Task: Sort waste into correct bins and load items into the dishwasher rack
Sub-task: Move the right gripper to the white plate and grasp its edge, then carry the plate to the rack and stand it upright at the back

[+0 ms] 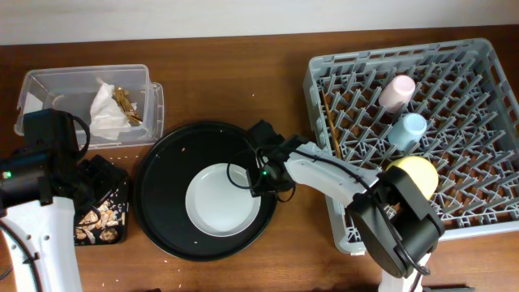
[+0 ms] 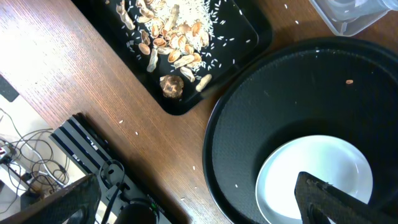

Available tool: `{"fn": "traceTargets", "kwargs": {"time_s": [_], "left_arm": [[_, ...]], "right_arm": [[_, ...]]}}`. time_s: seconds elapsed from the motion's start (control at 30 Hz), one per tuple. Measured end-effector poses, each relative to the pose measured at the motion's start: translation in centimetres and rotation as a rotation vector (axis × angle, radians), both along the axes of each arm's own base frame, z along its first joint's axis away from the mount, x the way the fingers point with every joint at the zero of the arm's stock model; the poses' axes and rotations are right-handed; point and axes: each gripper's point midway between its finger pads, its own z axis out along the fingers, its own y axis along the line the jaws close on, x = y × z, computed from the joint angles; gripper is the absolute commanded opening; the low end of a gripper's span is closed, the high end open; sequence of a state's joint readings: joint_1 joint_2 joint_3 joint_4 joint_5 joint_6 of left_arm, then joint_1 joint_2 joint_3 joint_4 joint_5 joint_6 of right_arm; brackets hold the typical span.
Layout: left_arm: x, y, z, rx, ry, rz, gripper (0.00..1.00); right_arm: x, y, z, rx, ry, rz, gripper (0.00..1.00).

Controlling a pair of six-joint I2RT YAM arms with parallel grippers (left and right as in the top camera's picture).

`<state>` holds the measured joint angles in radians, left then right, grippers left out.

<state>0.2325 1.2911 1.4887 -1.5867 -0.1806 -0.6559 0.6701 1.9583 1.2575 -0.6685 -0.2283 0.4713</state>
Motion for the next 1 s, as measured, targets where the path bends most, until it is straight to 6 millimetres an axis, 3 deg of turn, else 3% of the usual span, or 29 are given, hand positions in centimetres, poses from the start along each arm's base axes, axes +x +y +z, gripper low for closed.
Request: {"fn": "traceTargets", "kwargs": {"time_s": [0.23, 0.3, 0.47, 0.63, 0.73, 0.83, 0.93, 1.0], "left_arm": [[0.0, 0.0, 0.0, 0.000, 0.000, 0.000, 0.99], [0.0, 0.0, 0.0, 0.000, 0.000, 0.000, 0.99], [0.0, 0.0, 0.0, 0.001, 0.000, 0.000, 0.99], [0.0, 0.0, 0.0, 0.000, 0.001, 0.000, 0.99], [0.0, 0.0, 0.0, 0.000, 0.000, 0.000, 0.99], [0.0, 0.0, 0.0, 0.001, 0.000, 0.000, 0.99], [0.0, 0.0, 0.0, 0.000, 0.000, 0.000, 0.99], [0.0, 0.0, 0.0, 0.000, 0.000, 0.000, 0.99]], "right_arm": [[-1.1, 1.3, -0.3, -0.009, 0.000, 0.001, 0.11], [-1.4, 1.6, -0.4, -0.015, 0.004, -0.007, 0.06], [-1.5, 1.6, -0.4, -0.013, 0.019, -0.042, 0.04], [-2.7, 0.3, 0.7, -0.077, 0.107, -0.062, 0.04], [-2.0, -0.6, 3.0, -0.099, 0.124, -0.087, 0.04], [0.6, -3.0, 8.0, -0.123, 0.069, -0.155, 0.04], [3.5, -7.1, 13.5, -0.179, -0.047, -0.253, 0.04], [5.1, -11.3, 17.2, -0.240, -0.133, -0.343, 0.04]]}}
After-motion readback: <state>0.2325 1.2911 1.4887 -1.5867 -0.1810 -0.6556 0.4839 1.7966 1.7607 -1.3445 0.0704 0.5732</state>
